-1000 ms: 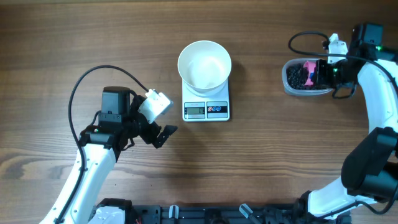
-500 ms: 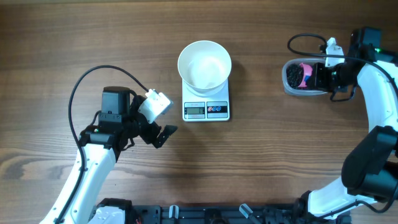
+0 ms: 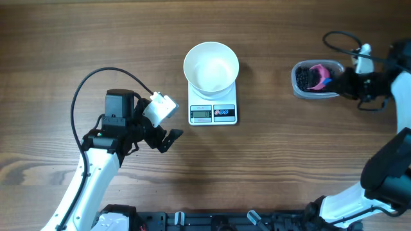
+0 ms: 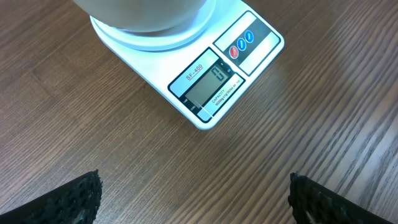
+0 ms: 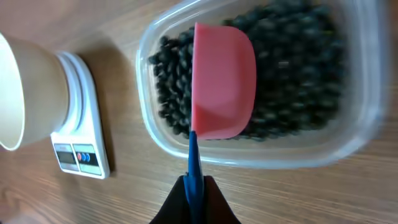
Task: Scoop item into bowl and weigh 150g on scale
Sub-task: 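Lift the filled scoop and carry it left toward the white bowl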
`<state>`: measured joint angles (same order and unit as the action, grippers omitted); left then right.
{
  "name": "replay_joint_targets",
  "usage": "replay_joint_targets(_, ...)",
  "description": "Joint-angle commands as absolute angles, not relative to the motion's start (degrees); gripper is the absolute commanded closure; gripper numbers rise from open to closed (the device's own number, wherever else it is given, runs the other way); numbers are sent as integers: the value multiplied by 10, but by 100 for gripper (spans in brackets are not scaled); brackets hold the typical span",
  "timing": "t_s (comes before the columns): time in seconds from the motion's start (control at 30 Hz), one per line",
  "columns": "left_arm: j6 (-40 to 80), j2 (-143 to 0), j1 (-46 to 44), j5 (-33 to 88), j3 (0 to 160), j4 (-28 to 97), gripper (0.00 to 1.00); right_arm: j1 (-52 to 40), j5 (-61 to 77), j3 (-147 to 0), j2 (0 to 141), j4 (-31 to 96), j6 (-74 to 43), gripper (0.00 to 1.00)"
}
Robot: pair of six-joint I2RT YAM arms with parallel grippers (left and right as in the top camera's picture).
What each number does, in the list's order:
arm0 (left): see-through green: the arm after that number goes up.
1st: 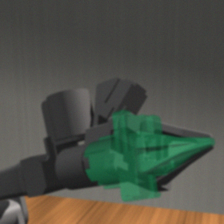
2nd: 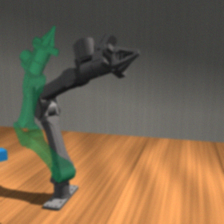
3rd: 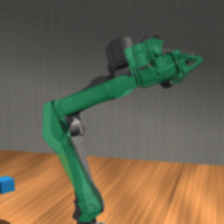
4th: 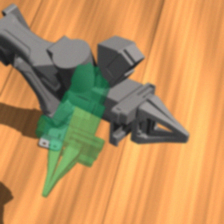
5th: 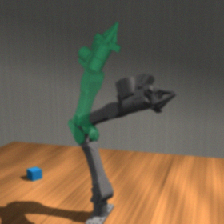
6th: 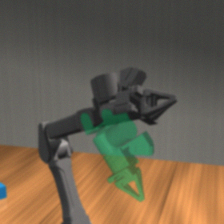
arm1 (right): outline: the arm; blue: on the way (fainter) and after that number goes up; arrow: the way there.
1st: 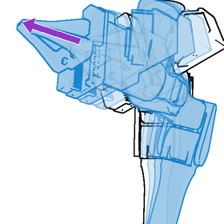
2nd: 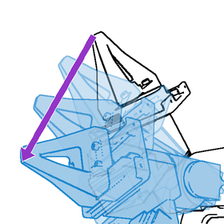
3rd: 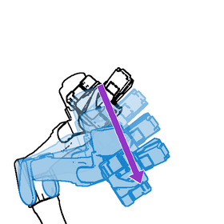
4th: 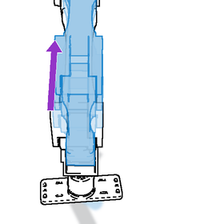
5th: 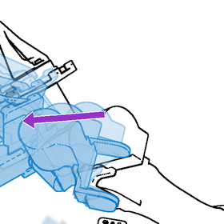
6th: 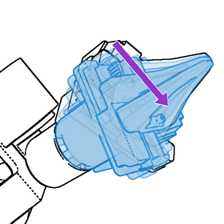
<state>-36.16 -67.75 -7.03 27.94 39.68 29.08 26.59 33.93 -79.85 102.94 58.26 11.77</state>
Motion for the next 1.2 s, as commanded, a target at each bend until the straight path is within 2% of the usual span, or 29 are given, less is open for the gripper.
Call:
replay_joint_targets(0.0, -372, -672, -74, 290, 391, 289, 0, 305, 383, -790, 1038, 584, 134, 96)
replay_joint_targets(0.3, -372, -672, -74, 290, 391, 289, 0, 348, 512, -790, 1038, 620, 202, 96)
replay_joint_targets(0.5, -373, -672, -74, 290, 391, 289, 0, 347, 637, -790, 1038, 666, 258, 96)
replay_joint_targets(0.83, -372, -672, -74, 290, 391, 289, 0, 309, 736, -790, 1037, 715, 274, 96)
replay_joint_targets(1.0, -373, -672, -74, 290, 391, 289, 0, 237, 751, -791, 1037, 708, 244, 96)
replay_joint_targets(1.17, -372, -672, -74, 290, 391, 289, 0, 138, 720, -791, 1036, 604, 95, 96)
